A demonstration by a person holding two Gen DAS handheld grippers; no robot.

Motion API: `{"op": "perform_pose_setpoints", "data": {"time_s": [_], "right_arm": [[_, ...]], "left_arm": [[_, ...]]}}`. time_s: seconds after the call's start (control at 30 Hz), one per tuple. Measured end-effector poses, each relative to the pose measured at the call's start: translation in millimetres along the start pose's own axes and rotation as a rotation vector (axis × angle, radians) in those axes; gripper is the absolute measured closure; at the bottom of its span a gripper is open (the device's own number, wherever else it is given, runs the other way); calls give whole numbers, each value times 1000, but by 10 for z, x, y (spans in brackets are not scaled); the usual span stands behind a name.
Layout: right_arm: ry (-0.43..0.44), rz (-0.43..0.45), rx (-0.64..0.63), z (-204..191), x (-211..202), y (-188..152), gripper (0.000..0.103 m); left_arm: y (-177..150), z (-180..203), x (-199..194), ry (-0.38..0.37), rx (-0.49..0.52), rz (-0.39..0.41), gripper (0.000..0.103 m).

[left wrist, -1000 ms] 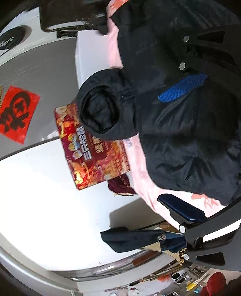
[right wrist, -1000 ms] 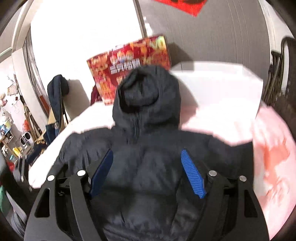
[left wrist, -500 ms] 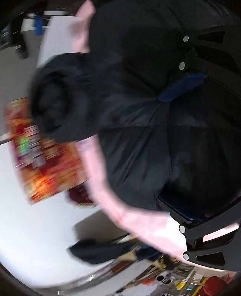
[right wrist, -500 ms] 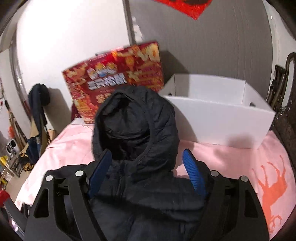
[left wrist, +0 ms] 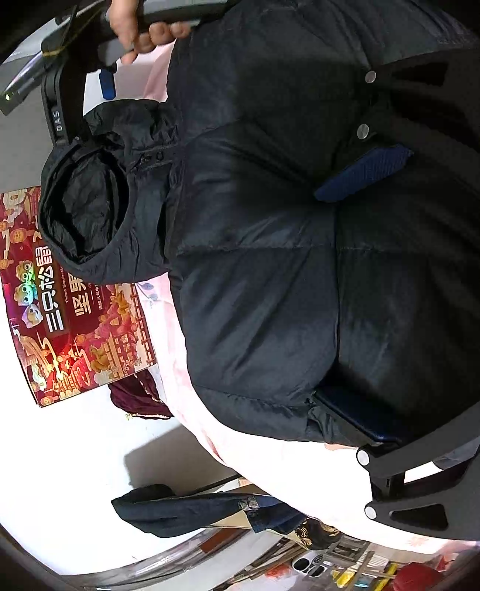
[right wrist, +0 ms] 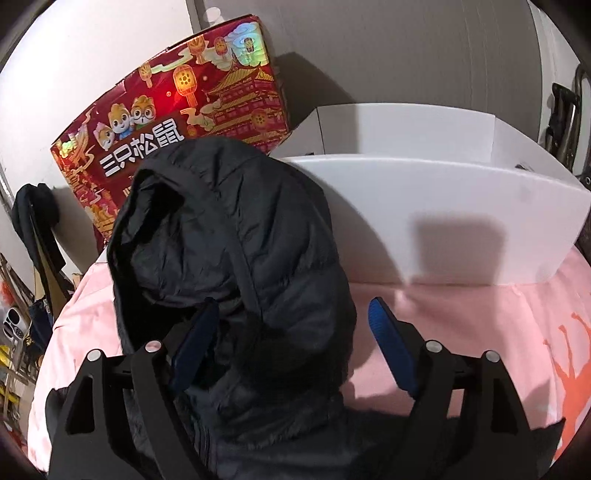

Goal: Fold large clothes

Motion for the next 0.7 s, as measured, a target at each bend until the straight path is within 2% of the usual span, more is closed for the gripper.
{"op": "perform_pose_setpoints", "data": {"time_s": [0.17, 0.2, 0.23, 0.27, 0.3, 0.43, 0.53, 0.63, 0.7], "right_arm": [[-51, -9, -6, -19, 208, 114, 22], [-50, -11, 10, 3, 248, 120, 29], [-40, -11, 14, 10, 261, 117, 69], [-23, -28, 7, 2, 282, 117, 92], [-10, -34, 0, -15, 256, 113, 99], [67, 53, -95, -206, -229, 110, 99], [173, 111, -153, -365, -838, -1, 99], [227, 172, -244, -476, -1496, -300, 99], [248, 202, -309, -486, -1896, -630, 99]], "left_arm": [[2, -11, 3, 0, -7, -1, 3], [2, -15, 7, -3, -10, -1, 3], [7, -22, 14, -7, -11, 0, 3], [10, -26, 16, -11, -15, 1, 3], [15, -33, 15, -16, -19, 4, 3], [31, -55, -11, -23, -33, 25, 3], [43, -90, -84, -22, -49, 63, 3], [53, -171, -241, -5, -79, 138, 3], [48, -251, -430, 27, -96, 218, 3]]}}
Point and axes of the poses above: each gripper's, at about its wrist camera, not at the fingertips, and x roughly the way its jaws point, z to its right, y to its top, the point moved 3 cm from there along x, roughly the way its jaws point, and after that the axes turned 3 degrees about -y, right-handed, at the moved point
